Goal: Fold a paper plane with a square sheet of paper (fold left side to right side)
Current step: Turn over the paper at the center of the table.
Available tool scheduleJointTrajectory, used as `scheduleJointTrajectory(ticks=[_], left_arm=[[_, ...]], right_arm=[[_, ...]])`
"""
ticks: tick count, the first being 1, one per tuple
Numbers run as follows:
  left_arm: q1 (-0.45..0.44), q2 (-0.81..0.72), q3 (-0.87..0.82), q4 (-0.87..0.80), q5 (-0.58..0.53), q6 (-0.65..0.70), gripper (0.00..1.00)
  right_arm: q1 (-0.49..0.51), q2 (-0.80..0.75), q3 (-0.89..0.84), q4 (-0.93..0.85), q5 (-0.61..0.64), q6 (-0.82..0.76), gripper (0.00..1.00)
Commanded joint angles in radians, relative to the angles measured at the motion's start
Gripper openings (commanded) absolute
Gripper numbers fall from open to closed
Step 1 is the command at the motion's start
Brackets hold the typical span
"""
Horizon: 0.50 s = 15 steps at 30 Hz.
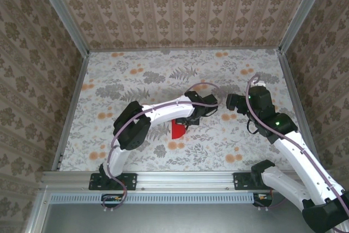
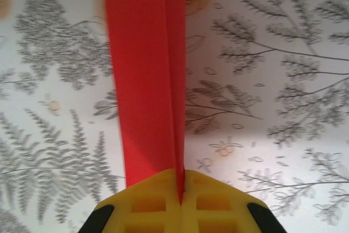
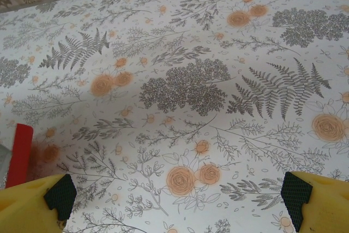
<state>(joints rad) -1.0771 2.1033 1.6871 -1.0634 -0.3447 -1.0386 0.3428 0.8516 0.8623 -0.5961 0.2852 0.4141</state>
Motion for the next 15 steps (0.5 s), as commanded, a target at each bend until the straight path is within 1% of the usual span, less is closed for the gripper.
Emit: scheduleJointTrajectory(ticks=[1,5,11,15], left_arm=[[0.025,0.026,-0.024,0.090,0.125,0.055,0.01],[0.040,0.024,-0.046,0.162,0.183,0.092,0.07],[0.056,0.029,-0.060,0.233,0.268,0.135,0.24],[0.072,0.003,-0.094,0.300,0.334,0.166,0.33]], right_arm=[[-0.007,-0.014,-0.008,-0.030,0.026,-0.019,1.00],[-0.007,-0.013,-0.012,-0.031,0.020,-0.021,1.00],[-0.009,0.000,-0.017,-0.027,-0.001,-0.018,1.00],[-0.010,0.011,-0.016,-0.026,-0.024,-0.020,1.00]])
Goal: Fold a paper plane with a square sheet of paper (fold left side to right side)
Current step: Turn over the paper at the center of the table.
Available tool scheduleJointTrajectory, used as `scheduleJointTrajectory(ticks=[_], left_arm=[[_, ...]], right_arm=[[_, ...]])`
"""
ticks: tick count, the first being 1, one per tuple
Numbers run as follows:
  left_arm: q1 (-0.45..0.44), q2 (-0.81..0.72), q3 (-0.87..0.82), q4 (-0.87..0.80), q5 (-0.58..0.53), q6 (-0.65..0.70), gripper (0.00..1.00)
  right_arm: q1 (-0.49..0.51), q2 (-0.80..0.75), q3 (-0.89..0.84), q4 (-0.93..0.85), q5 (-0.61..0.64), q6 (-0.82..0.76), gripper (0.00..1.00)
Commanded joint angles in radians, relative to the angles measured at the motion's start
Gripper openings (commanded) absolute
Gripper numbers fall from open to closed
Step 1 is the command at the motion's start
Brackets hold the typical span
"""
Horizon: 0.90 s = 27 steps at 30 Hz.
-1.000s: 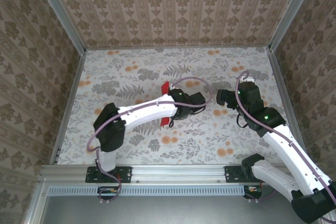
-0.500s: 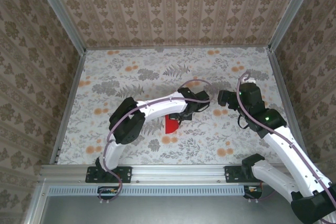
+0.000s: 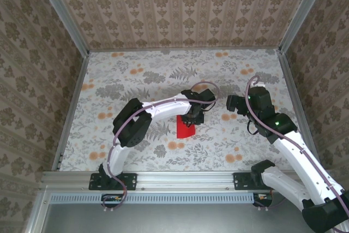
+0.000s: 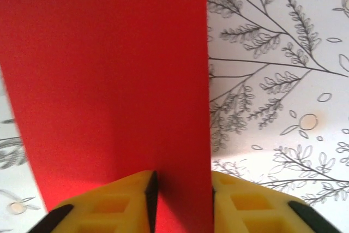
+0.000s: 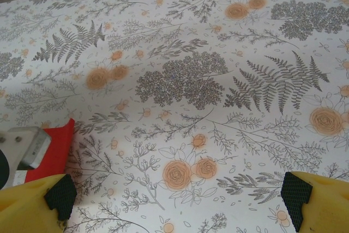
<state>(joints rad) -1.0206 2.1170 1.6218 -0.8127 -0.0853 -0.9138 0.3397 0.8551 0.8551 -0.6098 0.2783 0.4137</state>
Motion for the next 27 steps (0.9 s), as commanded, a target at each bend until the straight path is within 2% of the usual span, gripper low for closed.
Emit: scheduleJointTrajectory(ticks=[1,8,13,20,23,27], left_arm=[[0.018,-0.026,-0.042,0.070,0.088,0.049,0.35],[0.047,-0.167,-0.168,0.248,0.191,0.106,0.50],[0.093,-0.321,-0.303,0.388,0.244,0.136,0.60],[0.224,-0.500,-0.518,0.500,0.317,0.178,0.61],[0.291,-0.554,-0.629,0.582,0.380,0.164,0.61],[0.357,-0.586,-0.722,0.658,0.461,0.149,0.61]], right_arm=[[-0.007,0.011,-0.008,-0.013,-0.023,-0.021,1.00],[-0.007,0.037,-0.010,-0.011,-0.117,-0.031,1.00],[-0.006,0.082,-0.020,0.014,-0.263,-0.023,1.00],[0.005,0.204,-0.057,0.151,-0.502,0.057,1.00],[0.031,0.312,-0.050,0.218,-0.583,0.101,0.92],[0.091,0.482,-0.002,0.296,-0.603,0.132,0.82]])
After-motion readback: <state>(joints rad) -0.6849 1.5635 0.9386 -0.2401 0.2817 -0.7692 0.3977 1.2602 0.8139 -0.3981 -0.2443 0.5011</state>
